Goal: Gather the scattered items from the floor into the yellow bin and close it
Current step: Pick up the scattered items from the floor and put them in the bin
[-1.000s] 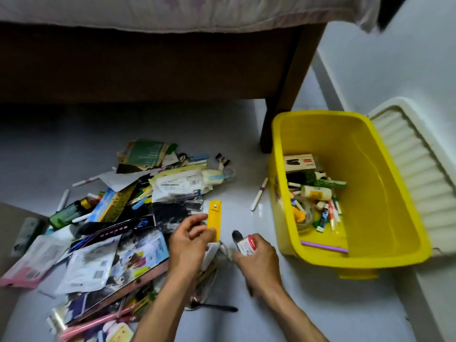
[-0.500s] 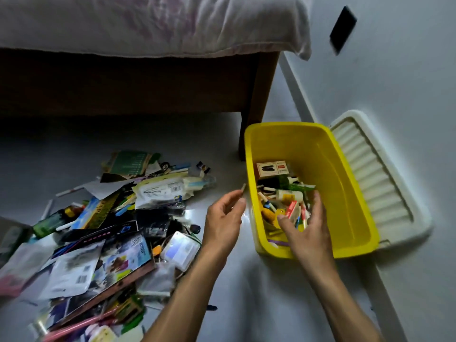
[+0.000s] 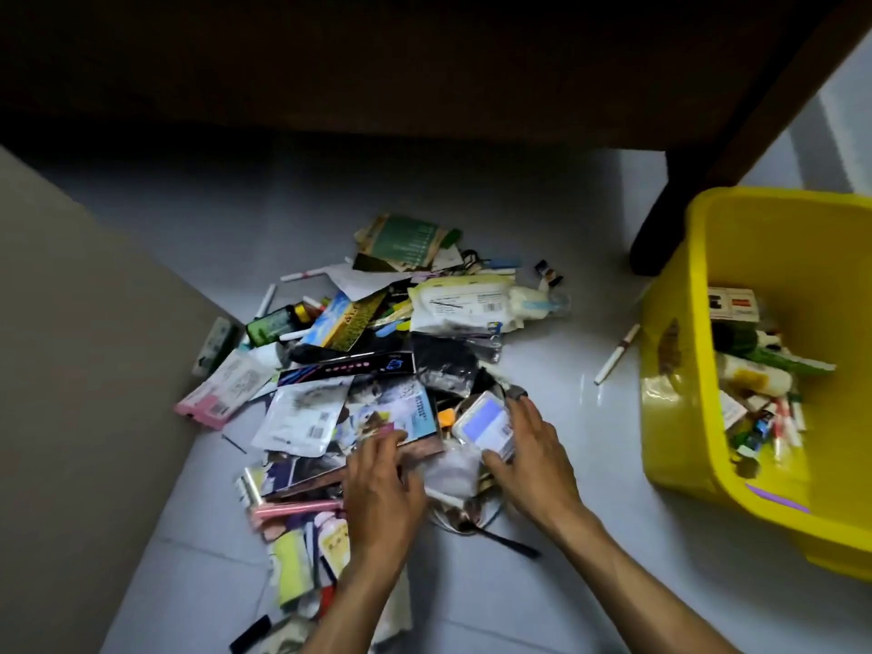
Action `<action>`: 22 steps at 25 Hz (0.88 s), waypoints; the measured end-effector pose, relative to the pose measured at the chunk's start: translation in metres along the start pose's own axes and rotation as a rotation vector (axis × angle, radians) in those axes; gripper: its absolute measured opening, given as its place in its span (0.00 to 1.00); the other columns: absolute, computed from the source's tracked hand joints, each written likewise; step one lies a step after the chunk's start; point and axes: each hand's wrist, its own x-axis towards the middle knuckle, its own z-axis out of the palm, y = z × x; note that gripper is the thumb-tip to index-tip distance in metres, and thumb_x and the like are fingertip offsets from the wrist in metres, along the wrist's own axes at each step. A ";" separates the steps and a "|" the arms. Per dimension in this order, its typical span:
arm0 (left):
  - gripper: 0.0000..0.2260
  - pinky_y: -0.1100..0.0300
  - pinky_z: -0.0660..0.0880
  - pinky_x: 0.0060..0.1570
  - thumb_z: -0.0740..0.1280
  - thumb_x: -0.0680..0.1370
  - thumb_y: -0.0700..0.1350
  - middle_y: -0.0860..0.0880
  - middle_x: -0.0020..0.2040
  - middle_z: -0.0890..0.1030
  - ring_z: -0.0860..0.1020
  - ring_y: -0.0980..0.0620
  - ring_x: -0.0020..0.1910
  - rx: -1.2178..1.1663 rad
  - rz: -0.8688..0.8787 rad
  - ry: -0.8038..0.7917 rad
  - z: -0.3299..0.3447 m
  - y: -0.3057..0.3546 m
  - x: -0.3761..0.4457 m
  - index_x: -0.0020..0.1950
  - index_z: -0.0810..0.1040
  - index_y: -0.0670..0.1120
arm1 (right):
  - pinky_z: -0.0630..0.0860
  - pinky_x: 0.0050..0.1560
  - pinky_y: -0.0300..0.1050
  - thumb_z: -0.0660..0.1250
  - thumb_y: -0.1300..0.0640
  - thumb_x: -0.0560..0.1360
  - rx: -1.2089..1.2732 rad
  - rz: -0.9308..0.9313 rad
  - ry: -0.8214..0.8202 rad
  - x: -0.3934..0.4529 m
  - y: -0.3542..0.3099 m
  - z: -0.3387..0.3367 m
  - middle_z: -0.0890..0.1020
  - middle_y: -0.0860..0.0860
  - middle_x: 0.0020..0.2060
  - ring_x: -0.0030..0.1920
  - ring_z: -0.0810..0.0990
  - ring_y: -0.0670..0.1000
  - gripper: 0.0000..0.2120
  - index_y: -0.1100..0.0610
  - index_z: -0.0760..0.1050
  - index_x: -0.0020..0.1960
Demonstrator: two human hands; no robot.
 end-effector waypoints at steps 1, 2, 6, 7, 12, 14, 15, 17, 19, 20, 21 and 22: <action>0.27 0.47 0.66 0.67 0.68 0.73 0.41 0.46 0.73 0.68 0.66 0.44 0.70 0.098 0.018 -0.072 -0.002 -0.009 0.005 0.72 0.69 0.49 | 0.70 0.63 0.51 0.69 0.48 0.72 -0.024 0.045 -0.027 0.011 -0.002 0.003 0.67 0.54 0.72 0.66 0.69 0.59 0.39 0.54 0.55 0.77; 0.32 0.47 0.61 0.72 0.68 0.74 0.42 0.47 0.77 0.60 0.59 0.45 0.74 0.172 0.023 -0.147 -0.002 -0.017 0.011 0.76 0.62 0.51 | 0.71 0.61 0.52 0.71 0.46 0.71 -0.045 0.089 -0.044 0.020 -0.003 0.005 0.71 0.54 0.68 0.63 0.71 0.60 0.40 0.53 0.56 0.76; 0.34 0.48 0.57 0.73 0.65 0.76 0.42 0.49 0.78 0.59 0.58 0.45 0.75 0.354 0.022 -0.186 -0.001 -0.034 0.039 0.79 0.55 0.52 | 0.78 0.51 0.52 0.77 0.50 0.68 0.281 0.187 -0.075 0.025 -0.004 0.009 0.83 0.49 0.49 0.48 0.81 0.52 0.17 0.50 0.75 0.53; 0.31 0.49 0.61 0.71 0.65 0.76 0.42 0.49 0.76 0.64 0.63 0.46 0.73 0.360 0.026 -0.161 -0.004 -0.033 0.043 0.78 0.59 0.52 | 0.79 0.49 0.53 0.77 0.51 0.68 0.386 0.198 -0.058 0.019 -0.004 0.008 0.84 0.46 0.45 0.44 0.82 0.50 0.13 0.51 0.77 0.50; 0.16 0.54 0.74 0.39 0.69 0.75 0.36 0.42 0.42 0.84 0.81 0.43 0.39 0.187 0.088 0.136 -0.043 -0.008 0.049 0.61 0.81 0.46 | 0.77 0.34 0.48 0.71 0.50 0.75 0.747 0.185 0.192 -0.009 -0.015 -0.021 0.85 0.51 0.42 0.36 0.81 0.49 0.06 0.51 0.76 0.47; 0.13 0.53 0.74 0.35 0.69 0.76 0.38 0.40 0.40 0.84 0.80 0.40 0.36 0.069 0.137 0.261 -0.066 0.014 0.043 0.61 0.81 0.44 | 0.74 0.28 0.44 0.70 0.53 0.76 0.866 0.160 0.267 -0.022 -0.021 -0.044 0.84 0.52 0.40 0.31 0.79 0.48 0.03 0.49 0.76 0.47; 0.13 0.52 0.74 0.35 0.69 0.77 0.39 0.40 0.41 0.84 0.80 0.40 0.36 0.002 0.182 0.318 -0.078 0.027 0.038 0.62 0.81 0.44 | 0.73 0.26 0.43 0.69 0.55 0.76 0.910 0.143 0.316 -0.030 -0.023 -0.056 0.84 0.52 0.39 0.29 0.77 0.48 0.03 0.49 0.76 0.47; 0.14 0.57 0.75 0.34 0.69 0.78 0.42 0.44 0.40 0.83 0.79 0.44 0.36 -0.152 0.295 0.401 -0.101 0.058 0.026 0.63 0.80 0.45 | 0.73 0.24 0.43 0.69 0.59 0.76 0.969 0.114 0.451 -0.044 -0.023 -0.086 0.83 0.52 0.38 0.27 0.76 0.49 0.06 0.49 0.76 0.48; 0.11 0.69 0.71 0.33 0.67 0.80 0.48 0.55 0.40 0.81 0.78 0.59 0.37 -0.320 0.362 0.399 -0.117 0.092 0.013 0.61 0.79 0.49 | 0.73 0.24 0.42 0.69 0.60 0.76 0.988 0.100 0.607 -0.055 -0.016 -0.117 0.83 0.50 0.37 0.27 0.76 0.48 0.06 0.49 0.76 0.49; 0.09 0.74 0.67 0.33 0.66 0.80 0.50 0.61 0.39 0.79 0.77 0.65 0.37 -0.399 0.391 0.370 -0.122 0.113 0.006 0.58 0.80 0.51 | 0.74 0.25 0.41 0.69 0.59 0.76 0.983 0.103 0.685 -0.059 -0.008 -0.134 0.83 0.50 0.38 0.27 0.77 0.47 0.07 0.49 0.76 0.50; 0.07 0.76 0.66 0.32 0.65 0.80 0.51 0.62 0.37 0.78 0.76 0.66 0.37 -0.476 0.415 0.329 -0.125 0.134 -0.003 0.55 0.80 0.51 | 0.77 0.27 0.42 0.69 0.59 0.76 0.978 0.105 0.746 -0.063 0.001 -0.151 0.83 0.50 0.41 0.30 0.80 0.46 0.08 0.48 0.76 0.53; 0.05 0.76 0.66 0.32 0.66 0.80 0.49 0.62 0.36 0.78 0.76 0.66 0.36 -0.550 0.443 0.285 -0.126 0.156 -0.011 0.51 0.80 0.51 | 0.81 0.33 0.46 0.69 0.59 0.76 0.967 0.113 0.769 -0.066 0.012 -0.168 0.84 0.52 0.47 0.37 0.83 0.47 0.13 0.48 0.75 0.58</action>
